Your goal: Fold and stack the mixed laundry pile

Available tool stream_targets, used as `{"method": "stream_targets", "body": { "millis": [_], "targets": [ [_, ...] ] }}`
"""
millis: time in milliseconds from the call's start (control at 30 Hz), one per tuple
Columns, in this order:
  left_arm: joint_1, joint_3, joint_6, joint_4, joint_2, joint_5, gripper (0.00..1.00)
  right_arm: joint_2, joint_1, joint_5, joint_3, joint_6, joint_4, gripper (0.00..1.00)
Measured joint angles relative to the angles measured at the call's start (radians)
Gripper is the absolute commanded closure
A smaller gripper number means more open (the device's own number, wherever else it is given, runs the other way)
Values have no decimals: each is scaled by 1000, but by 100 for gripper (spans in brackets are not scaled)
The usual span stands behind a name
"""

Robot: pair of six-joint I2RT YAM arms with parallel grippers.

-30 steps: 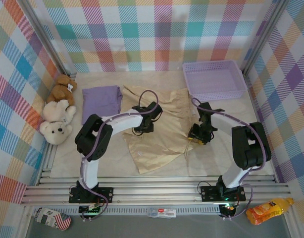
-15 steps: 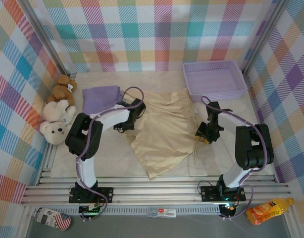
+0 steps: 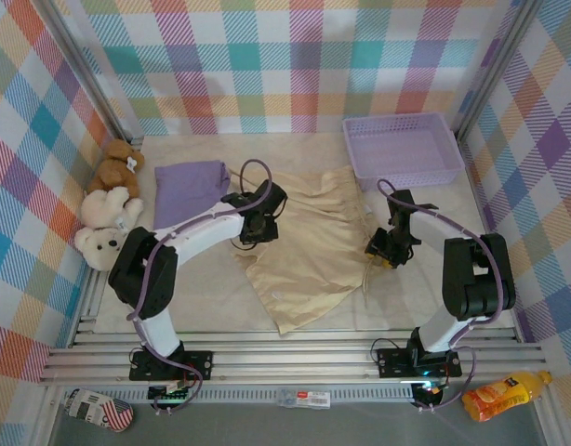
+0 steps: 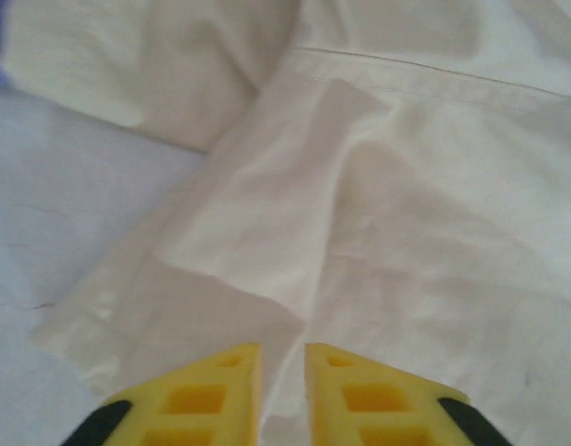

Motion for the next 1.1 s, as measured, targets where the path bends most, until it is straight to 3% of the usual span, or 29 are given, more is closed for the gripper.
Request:
{"method": "stream_targets", "body": {
  "millis": [167, 367, 567, 700, 800, 900, 1033, 1100],
  "targets": [
    [21, 0, -2, -16, 145, -33, 91, 2, -1, 1, -13, 5, 4, 57],
    [102, 48, 50, -98, 208, -188, 93, -22, -1, -8, -48, 5, 8, 60],
    [167, 253, 124, -201, 314, -319, 91, -81, 0, -61, -122, 5, 7, 61],
    [177, 393, 161, -251, 331, -368, 88, -130, 3, -146, -163, 6, 11, 56],
    [176, 432, 168, -275, 322, -369, 81, -194, 10, -209, -163, 6, -12, 35],
    [167, 395, 151, -301, 282, -331, 66, -295, 11, -206, -127, -18, -61, 16],
    [123, 231, 64, -297, 110, -218, 44, -378, -6, -129, -69, -66, -100, 10],
    [85, 129, -2, -274, -3, -143, 37, -362, -29, -91, -60, -86, -112, 9]
  ]
}}
